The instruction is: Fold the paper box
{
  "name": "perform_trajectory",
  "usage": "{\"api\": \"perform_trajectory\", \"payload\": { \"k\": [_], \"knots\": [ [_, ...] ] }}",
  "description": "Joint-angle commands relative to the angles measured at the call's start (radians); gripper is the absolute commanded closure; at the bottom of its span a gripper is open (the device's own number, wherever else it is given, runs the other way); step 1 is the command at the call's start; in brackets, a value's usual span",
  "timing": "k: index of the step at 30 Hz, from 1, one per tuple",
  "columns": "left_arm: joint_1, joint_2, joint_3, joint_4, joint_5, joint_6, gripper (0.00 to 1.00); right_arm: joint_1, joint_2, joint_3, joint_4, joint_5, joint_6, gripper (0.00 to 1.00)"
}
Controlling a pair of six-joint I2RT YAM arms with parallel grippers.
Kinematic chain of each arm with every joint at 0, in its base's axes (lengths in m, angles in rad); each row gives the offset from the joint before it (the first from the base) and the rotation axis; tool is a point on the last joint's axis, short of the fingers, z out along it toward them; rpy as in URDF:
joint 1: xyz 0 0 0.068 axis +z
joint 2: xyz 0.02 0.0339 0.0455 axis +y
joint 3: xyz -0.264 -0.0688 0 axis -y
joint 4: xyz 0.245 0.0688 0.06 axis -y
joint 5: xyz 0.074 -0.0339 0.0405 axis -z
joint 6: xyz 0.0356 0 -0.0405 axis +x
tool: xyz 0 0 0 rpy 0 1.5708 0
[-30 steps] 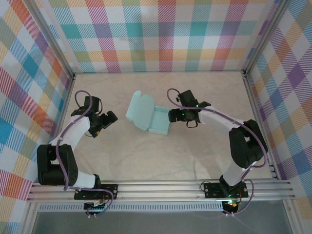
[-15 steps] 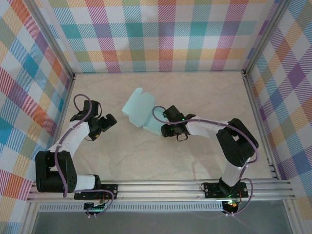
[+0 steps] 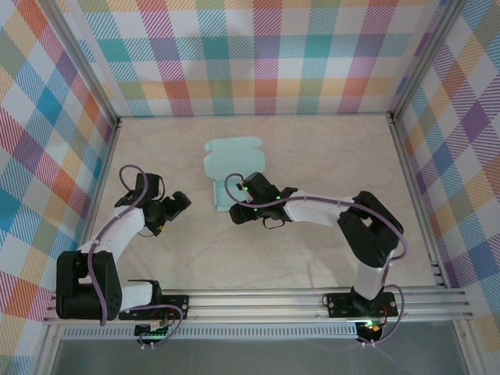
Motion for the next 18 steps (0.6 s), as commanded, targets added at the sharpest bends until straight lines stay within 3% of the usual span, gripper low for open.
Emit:
{"api": "perform_trajectory", "payload": {
  "k": [1,5,9,15,18],
  "knots": [
    [-0.062,0.017,-0.006,0.042,-0.014,-0.056,0.0,-0.054,-0.118,-0.039,0.035,0.059,0.01,0.26],
    [-0.102,0.075,0.006,0.065,-0.039,-0.064,0.08,-0.183,-0.13,-0.038,-0.009,0.055,0.083,0.29],
    [-0.102,0.117,0.062,0.1,-0.025,0.005,0.14,-0.296,-0.109,-0.036,0.044,-0.096,0.142,0.3],
    [-0.104,0.215,0.156,0.216,0.144,0.107,0.2,-0.328,-0.006,0.051,0.024,-0.195,0.173,0.32],
    [-0.104,0.291,0.202,0.216,0.121,0.084,0.3,-0.34,0.015,0.042,0.019,-0.13,0.25,0.39]
  ]
}}
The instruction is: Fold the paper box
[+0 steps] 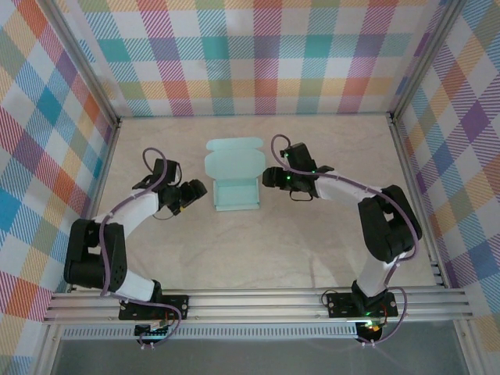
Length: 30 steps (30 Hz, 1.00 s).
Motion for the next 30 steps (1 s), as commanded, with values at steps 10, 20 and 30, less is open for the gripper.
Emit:
{"api": "perform_trajectory", "payload": {
  "k": [10,20,30],
  "knots": [
    [-0.029,0.242,0.111,-0.008,0.0,-0.049,0.51,-0.019,0.133,0.043,0.007,-0.125,0.132,0.76],
    [-0.094,0.318,0.167,0.003,0.041,-0.041,0.68,-0.014,0.229,0.063,0.099,-0.289,0.192,0.85],
    [-0.151,0.287,0.134,0.016,0.063,-0.058,0.74,0.005,0.18,-0.005,0.113,-0.305,0.19,0.85]
  ]
}}
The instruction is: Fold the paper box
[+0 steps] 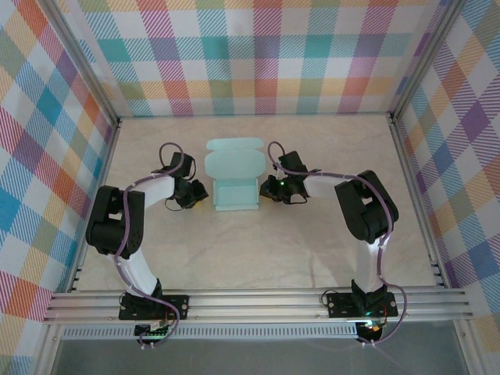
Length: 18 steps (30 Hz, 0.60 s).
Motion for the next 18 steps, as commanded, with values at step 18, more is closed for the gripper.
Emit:
{"api": "perform_trajectory", "payload": {
  "k": [18],
  "knots": [
    [-0.116,-0.145,-0.119,0.011,0.115,-0.015,0.78,0.035,-0.153,-0.158,0.065,-0.019,0.032,0.85]
  ]
}}
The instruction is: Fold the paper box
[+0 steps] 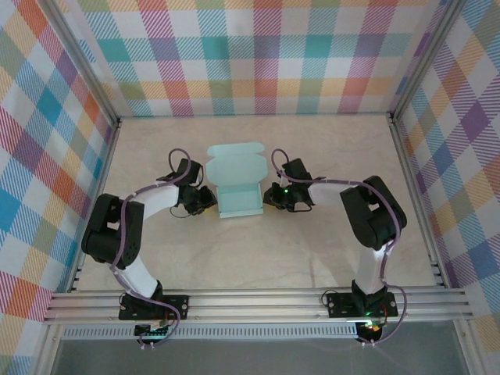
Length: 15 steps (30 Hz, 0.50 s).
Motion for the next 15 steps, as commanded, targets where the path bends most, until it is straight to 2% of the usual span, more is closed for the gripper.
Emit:
{"api": "perform_trajectory", "payload": {
  "k": [1,15],
  "knots": [
    [-0.034,-0.053,-0.035,-0.022,0.044,-0.002,0.78,0.025,-0.065,-0.035,0.038,-0.025,0.017,0.85],
    [-0.091,-0.15,-0.208,-0.011,0.006,-0.051,0.76,0.069,-0.212,-0.238,0.08,0.02,0.069,0.84]
  ]
}}
